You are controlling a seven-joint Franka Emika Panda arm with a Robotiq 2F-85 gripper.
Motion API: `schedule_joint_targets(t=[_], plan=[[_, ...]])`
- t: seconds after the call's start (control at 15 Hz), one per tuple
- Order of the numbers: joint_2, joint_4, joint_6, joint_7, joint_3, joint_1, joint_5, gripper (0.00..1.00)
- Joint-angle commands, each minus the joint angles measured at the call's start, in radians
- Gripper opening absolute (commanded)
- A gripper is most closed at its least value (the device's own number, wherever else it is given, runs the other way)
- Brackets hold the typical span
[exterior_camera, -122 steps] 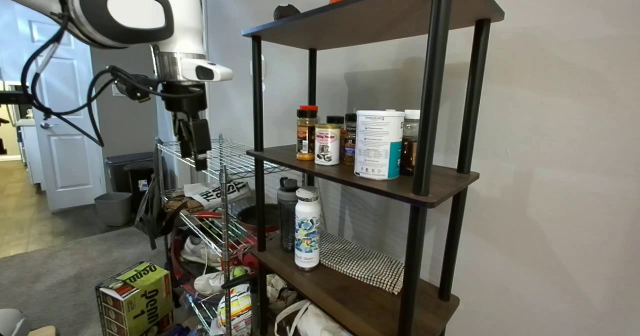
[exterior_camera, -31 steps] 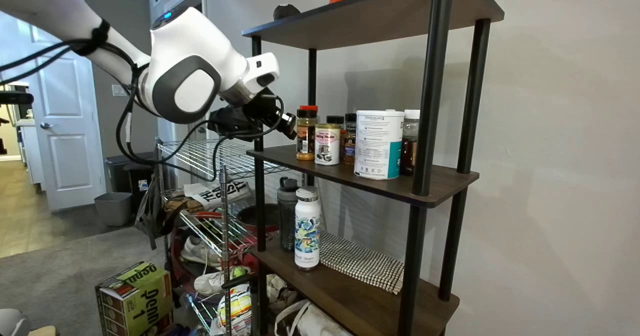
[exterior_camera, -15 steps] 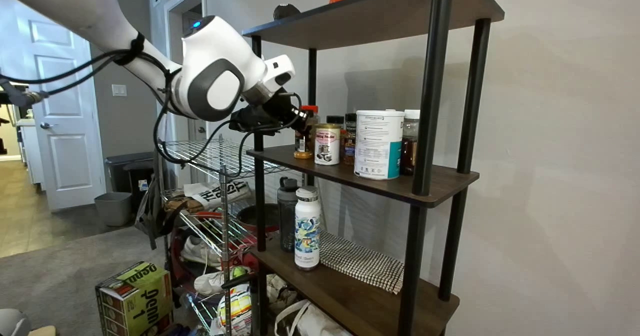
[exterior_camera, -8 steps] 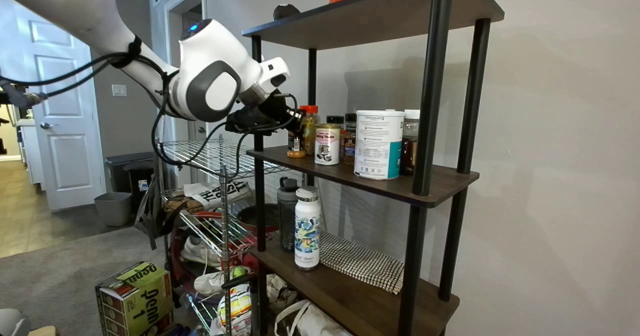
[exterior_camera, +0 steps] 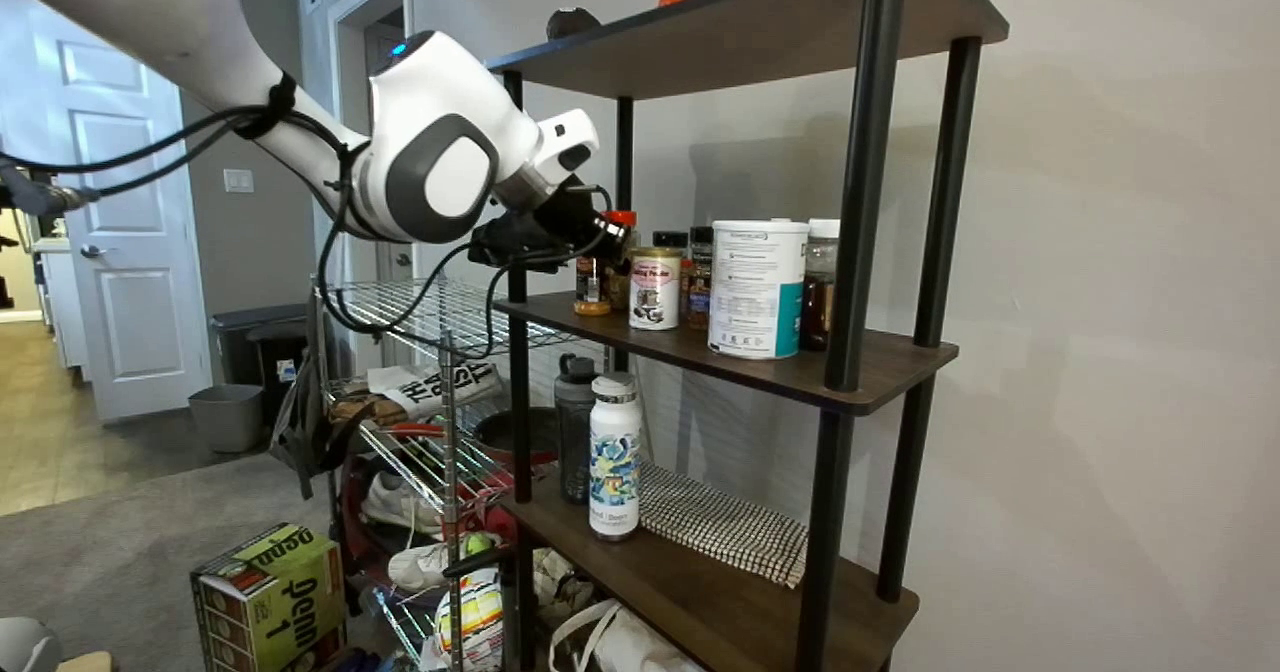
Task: Push the bottles aside, then move the small container to the top shelf
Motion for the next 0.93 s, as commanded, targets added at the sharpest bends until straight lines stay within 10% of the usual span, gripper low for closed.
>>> schedule_joint_targets(t=[0.0,0.87], plan=[[0.001,0.010,0.006,0.071,0.061,-0.064,-0.059,0.00],[-0.012,0.013,-0.001,0.116,0.238,-0.137,-0.119,0.00]])
